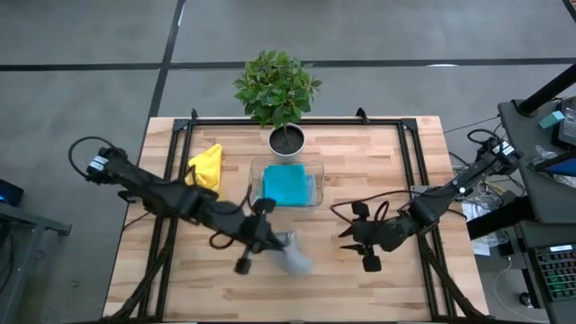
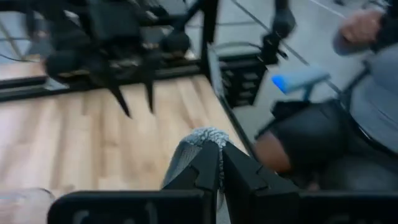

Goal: Fold microfiber towels
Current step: Fold the gray microfiber cloth

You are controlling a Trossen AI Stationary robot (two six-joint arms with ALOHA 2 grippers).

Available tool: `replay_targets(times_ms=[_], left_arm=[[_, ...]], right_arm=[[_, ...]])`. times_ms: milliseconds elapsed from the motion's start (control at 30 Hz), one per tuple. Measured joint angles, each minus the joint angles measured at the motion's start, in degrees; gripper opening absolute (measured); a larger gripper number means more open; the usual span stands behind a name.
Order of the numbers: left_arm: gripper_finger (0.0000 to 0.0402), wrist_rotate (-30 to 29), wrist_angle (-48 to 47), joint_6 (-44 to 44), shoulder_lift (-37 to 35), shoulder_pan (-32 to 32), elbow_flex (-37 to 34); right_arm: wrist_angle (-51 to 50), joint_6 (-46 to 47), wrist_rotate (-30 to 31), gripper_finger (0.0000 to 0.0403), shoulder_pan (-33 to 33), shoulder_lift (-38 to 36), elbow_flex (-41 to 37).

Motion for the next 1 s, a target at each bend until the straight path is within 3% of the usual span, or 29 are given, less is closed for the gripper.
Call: replay_targets(times_ms=[200, 433, 700, 1000], left_arm=[[0.0000, 0.37, -1.97, -10.78, 0.10, -4.69, -4.75], [0.0000, 0.33, -4.26, -30.21, 1.70, -7.86, -10.87], [0.0000, 0.42, -4.43, -36.03, 2.61, -8.26, -13.93], [0.0000, 1.85, -4.50, -36.11, 2.50, -8.72, -14.30]], right_arm=[[15.19, -0.54, 0.25, 0.0183, -0.39, 2.37, -6.95], [32.27, -2.07, 1.48, 0.0212, -3.25, 13.40, -9.34], [33.64, -5.68, 0.20, 0.0201, -8.27, 28.48, -1.70], [33.76, -10.11, -7.53, 0.0194, -11.39, 40.85, 8.36]])
